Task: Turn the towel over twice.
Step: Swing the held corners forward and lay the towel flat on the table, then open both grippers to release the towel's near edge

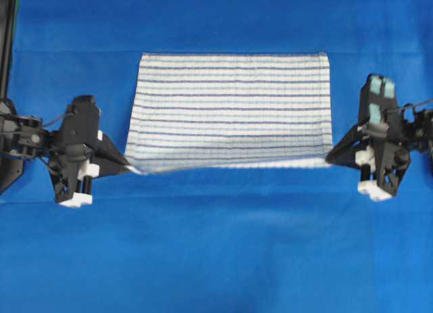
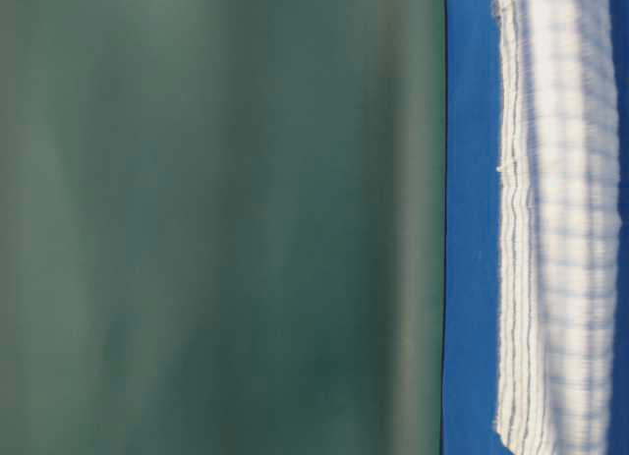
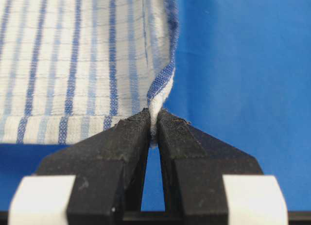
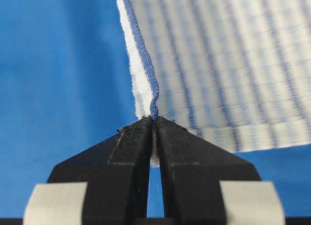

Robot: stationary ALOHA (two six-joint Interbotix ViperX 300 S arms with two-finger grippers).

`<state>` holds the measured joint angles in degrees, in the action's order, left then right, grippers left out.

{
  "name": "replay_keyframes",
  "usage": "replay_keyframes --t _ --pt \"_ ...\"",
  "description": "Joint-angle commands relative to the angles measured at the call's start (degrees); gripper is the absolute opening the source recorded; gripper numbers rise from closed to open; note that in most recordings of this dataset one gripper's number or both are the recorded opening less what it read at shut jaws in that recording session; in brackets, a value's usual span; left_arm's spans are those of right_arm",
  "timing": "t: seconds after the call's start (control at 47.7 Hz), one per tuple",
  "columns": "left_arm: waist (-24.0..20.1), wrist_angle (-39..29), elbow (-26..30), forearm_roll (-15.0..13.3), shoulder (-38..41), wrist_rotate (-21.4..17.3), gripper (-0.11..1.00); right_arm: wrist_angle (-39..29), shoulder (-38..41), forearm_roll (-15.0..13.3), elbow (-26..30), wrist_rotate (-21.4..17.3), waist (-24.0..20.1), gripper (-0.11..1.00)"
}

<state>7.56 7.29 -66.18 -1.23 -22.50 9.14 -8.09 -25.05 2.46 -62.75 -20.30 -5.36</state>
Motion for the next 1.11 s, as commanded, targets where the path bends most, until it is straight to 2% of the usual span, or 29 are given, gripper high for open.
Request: replay_keyframes --t 0.0,0.147,0.272,0.503,0.775,0.838,0.943,1.027,1.089 --pt "0.97 0.35 1.85 -0.09 1.32 0.26 0.04 0.53 0.97 0.18 1.49 -0.70 -2.11 0.06" --pt "2.99 -0.35 3.52 -0.09 3.25 1.32 0.04 0.53 2.64 0.18 2.37 -2.90 -5.89 0.06" --pt "3.34 -1.49 4.04 -0.09 4.22 1.32 0.04 0.35 4.13 0.09 3.25 -4.57 -7.38 0.06" --pt "3.25 -2.72 4.04 -0.09 5.10 1.32 0.04 -2.02 7.73 0.18 4.92 -5.36 -7.56 0.06" --pt "3.34 -2.72 5.19 -0.09 6.33 1.49 0.05 -2.99 8.44 0.09 5.45 -5.45 -7.65 0.06" --pt "3.52 -2.72 5.45 -0.09 6.42 1.49 0.14 -2.99 8.53 0.00 5.54 -5.45 -7.56 0.13" --pt "4.31 -2.72 5.63 -0.09 6.50 1.58 0.44 -2.99 8.35 -0.18 5.62 -5.45 -7.56 0.44" --pt "4.48 -2.72 5.63 -0.09 6.15 1.49 0.70 -3.08 7.91 -0.62 5.98 -5.27 -7.56 0.64" --pt "4.48 -2.81 5.80 -0.09 5.36 1.05 0.85 -3.08 7.12 -1.49 6.15 -5.10 -7.56 0.64"
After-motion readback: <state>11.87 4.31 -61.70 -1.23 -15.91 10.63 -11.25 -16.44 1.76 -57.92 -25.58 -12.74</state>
